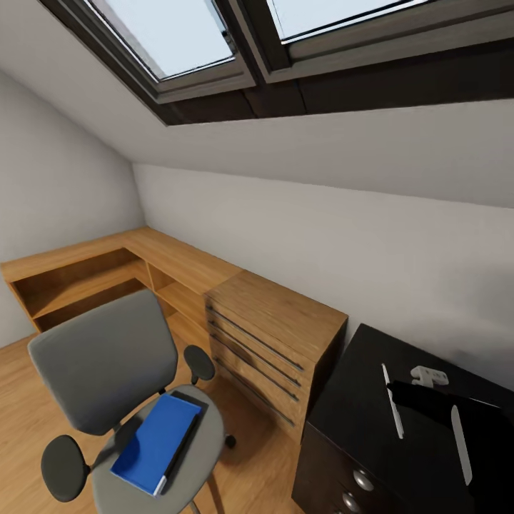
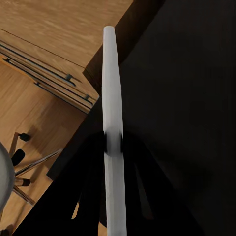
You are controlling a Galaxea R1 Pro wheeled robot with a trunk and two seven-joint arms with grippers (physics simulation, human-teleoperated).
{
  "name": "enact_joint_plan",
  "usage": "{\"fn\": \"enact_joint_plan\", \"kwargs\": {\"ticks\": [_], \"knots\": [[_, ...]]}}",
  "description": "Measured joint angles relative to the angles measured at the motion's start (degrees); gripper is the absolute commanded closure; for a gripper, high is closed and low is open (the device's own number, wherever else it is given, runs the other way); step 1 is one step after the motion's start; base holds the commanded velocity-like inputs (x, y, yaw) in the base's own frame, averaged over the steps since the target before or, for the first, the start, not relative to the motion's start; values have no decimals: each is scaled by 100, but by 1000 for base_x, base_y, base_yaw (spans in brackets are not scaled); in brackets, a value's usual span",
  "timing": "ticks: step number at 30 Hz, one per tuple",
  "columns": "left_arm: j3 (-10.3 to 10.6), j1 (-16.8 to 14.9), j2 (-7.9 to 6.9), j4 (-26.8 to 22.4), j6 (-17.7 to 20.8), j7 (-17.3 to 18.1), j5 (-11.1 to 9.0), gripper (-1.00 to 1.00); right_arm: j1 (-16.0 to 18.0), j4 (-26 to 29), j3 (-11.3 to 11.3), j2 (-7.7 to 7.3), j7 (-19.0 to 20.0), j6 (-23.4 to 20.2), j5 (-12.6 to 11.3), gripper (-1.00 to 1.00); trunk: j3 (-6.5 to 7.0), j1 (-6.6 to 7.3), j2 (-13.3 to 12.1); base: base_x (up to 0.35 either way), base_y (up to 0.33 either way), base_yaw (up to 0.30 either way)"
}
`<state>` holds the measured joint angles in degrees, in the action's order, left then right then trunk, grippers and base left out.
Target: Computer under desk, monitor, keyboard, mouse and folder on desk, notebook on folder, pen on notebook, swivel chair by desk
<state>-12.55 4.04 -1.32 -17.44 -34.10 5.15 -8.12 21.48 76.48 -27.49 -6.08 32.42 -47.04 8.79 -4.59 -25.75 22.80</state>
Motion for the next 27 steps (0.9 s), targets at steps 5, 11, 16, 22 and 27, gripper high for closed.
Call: {"fn": "enact_joint_plan", "kwargs": {"ticks": [5,11,16,22,27], "knots": [[0,0,-1,1,0,-3,0,-100,0,-7,-2,0,-12,25,4,100,0,0,0,0,0,0],[-4,0,1,-1,-5,-2,0,-100,0,-27,5,-1,-146,25,17,100,0,0,0,0,0,0],[-1,0,-1,-1,-9,-11,0,-100,0,-53,12,0,-992,167,13,100,0,0,0,0,0,0],[-1,0,2,-2,-9,-12,0,-100,0,-164,28,0,-1576,439,3,100,0,0,0,0,0,0],[-1,0,6,-4,-9,-14,0,-100,1,-370,38,0,-1782,521,2,100,0,0,0,0,0,0]]}}
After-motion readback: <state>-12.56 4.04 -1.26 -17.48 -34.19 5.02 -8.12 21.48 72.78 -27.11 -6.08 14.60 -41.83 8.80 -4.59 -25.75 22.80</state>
